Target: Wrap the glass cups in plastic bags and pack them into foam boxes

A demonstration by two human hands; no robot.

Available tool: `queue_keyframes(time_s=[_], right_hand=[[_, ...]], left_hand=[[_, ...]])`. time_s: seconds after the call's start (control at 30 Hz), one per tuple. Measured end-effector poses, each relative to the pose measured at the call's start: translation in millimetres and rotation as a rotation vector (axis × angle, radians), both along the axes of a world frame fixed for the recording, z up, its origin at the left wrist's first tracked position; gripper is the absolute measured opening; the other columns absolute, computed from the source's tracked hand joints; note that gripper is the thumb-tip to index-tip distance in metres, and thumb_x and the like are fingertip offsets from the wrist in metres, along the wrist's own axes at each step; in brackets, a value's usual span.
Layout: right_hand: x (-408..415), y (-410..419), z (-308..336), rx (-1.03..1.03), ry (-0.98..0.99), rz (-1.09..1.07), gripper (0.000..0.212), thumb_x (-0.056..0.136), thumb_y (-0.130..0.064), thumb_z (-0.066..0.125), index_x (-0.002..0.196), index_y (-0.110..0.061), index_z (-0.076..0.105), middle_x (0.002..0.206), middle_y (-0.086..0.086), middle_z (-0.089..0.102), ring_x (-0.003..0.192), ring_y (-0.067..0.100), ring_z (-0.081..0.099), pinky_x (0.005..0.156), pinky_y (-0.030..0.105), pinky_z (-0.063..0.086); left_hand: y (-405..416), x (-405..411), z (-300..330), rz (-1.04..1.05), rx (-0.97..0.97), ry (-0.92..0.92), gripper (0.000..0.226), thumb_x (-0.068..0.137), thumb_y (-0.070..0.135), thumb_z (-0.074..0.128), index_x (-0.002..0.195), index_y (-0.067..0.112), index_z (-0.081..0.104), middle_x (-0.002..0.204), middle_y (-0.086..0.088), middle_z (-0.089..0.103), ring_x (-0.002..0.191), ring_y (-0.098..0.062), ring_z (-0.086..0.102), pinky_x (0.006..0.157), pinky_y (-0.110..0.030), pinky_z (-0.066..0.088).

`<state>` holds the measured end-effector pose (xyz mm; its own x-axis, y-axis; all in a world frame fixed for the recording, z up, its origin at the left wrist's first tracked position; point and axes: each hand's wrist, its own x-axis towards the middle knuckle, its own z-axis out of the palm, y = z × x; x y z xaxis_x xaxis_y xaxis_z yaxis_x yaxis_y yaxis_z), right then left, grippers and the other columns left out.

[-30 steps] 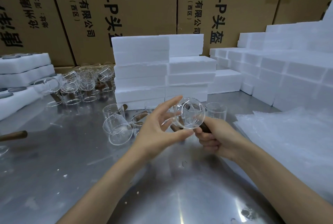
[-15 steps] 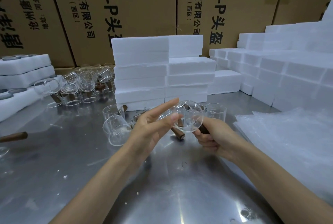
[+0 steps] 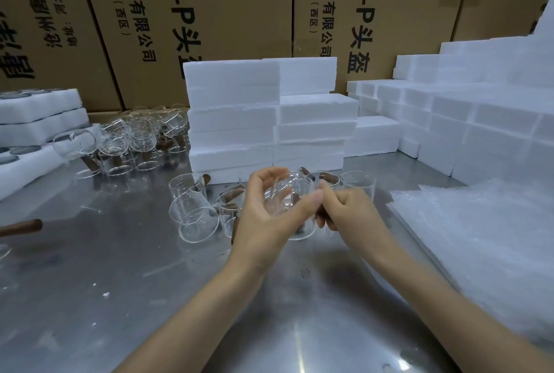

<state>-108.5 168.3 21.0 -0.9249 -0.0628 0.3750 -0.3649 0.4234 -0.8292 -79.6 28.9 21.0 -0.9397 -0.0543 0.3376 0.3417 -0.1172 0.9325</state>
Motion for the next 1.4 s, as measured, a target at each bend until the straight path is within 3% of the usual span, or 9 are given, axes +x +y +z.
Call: queue_keyframes(time_s=[0.1, 0.17, 0.33, 0.47, 0.6, 0.8, 1.03, 1.23, 1.4], right_hand=[[0, 1, -1, 0.081, 0.221, -0.124, 0.058, 0.099, -0.032, 0.041, 0.043, -0.018, 0.054, 0.038, -0.012, 0.048, 0.04, 0.006, 0.043, 0.049, 0.016, 0.032], [3, 4, 1, 0.131, 0.327, -0.199, 0.054, 0.098, -0.032, 0.042, 0.046, -0.022, 0.049, 0.044, -0.017, 0.052, 0.046, 0.006, 0.048, 0.049, 0.016, 0.032], [8, 1, 2, 0.453, 0.456, -0.304, 0.032, 0.095, -0.037, 0.04, 0.07, -0.021, 0.051, 0.061, -0.007, 0.052, 0.058, 0.011, 0.047, 0.051, 0.027, 0.031], [7, -1, 3, 0.548, 0.339, -0.333, 0.048, 0.098, -0.039, 0.03, 0.068, -0.015, 0.059, 0.062, -0.002, 0.062, 0.065, 0.017, 0.057, 0.059, 0.03, 0.04], [1, 5, 5, 0.292, 0.085, -0.16, 0.055, 0.096, -0.031, 0.037, 0.044, -0.021, 0.051, 0.041, -0.012, 0.05, 0.046, 0.003, 0.046, 0.051, 0.019, 0.029], [4, 10, 14, -0.066, -0.542, 0.221, 0.046, 0.091, -0.032, 0.035, 0.047, -0.021, 0.042, 0.041, -0.005, 0.028, 0.036, 0.01, 0.018, 0.036, 0.018, 0.015], [5, 20, 23, -0.392, -0.994, 0.62, 0.043, 0.085, -0.04, 0.041, 0.045, -0.023, 0.039, 0.034, -0.01, 0.024, 0.026, 0.002, 0.018, 0.026, 0.014, 0.018], [-1, 17, 18, -0.672, -0.807, 0.424, 0.046, 0.091, -0.048, 0.042, 0.075, -0.019, 0.074, 0.045, -0.006, 0.036, 0.032, 0.005, 0.03, 0.034, 0.014, 0.029], [-1, 15, 15, -0.633, -0.461, 0.396, 0.048, 0.073, -0.048, 0.064, 0.111, -0.018, 0.065, 0.072, -0.006, 0.062, 0.052, 0.007, 0.053, 0.048, 0.017, 0.046]], left_hand=[[-3, 0, 1, -0.025, -0.148, -0.059, 0.084, 0.057, 0.057, 0.077, 0.132, 0.034, 0.046, 0.131, 0.023, 0.051, 0.111, 0.02, 0.05, 0.08, -0.004, 0.044], [-4, 0, 3, -0.058, -0.211, -0.126, 0.088, 0.06, 0.055, 0.075, 0.137, 0.027, 0.045, 0.13, 0.018, 0.055, 0.114, 0.01, 0.054, 0.09, -0.012, 0.046], [-3, -1, 3, -0.062, -0.06, -0.266, 0.067, 0.06, 0.056, 0.07, 0.118, 0.024, 0.061, 0.105, 0.002, 0.071, 0.083, -0.008, 0.071, 0.075, -0.019, 0.057], [-4, -3, -3, -0.072, -0.084, -0.243, 0.054, 0.068, 0.05, 0.072, 0.113, 0.024, 0.061, 0.101, 0.001, 0.073, 0.082, -0.008, 0.07, 0.073, -0.02, 0.057], [-6, -7, -6, -0.069, -0.214, -0.164, 0.067, 0.068, 0.044, 0.082, 0.124, 0.019, 0.056, 0.105, 0.002, 0.071, 0.095, -0.012, 0.069, 0.084, -0.028, 0.056], [-18, -9, -4, -0.155, -0.288, -0.023, 0.062, 0.07, 0.022, 0.084, 0.123, 0.03, 0.054, 0.104, 0.007, 0.07, 0.093, -0.002, 0.068, 0.07, -0.015, 0.052], [-20, -10, -2, -0.201, -0.299, 0.03, 0.062, 0.063, 0.039, 0.079, 0.12, 0.036, 0.056, 0.112, 0.001, 0.07, 0.103, -0.009, 0.066, 0.076, -0.017, 0.052], [-14, -14, -7, -0.05, -0.149, -0.026, 0.084, 0.059, 0.056, 0.078, 0.132, 0.03, 0.047, 0.125, 0.001, 0.062, 0.115, -0.014, 0.061, 0.093, -0.031, 0.052], [-12, -13, -5, 0.005, -0.035, 0.002, 0.075, 0.07, 0.054, 0.073, 0.133, 0.03, 0.04, 0.119, 0.006, 0.063, 0.098, -0.007, 0.068, 0.074, -0.019, 0.055]])
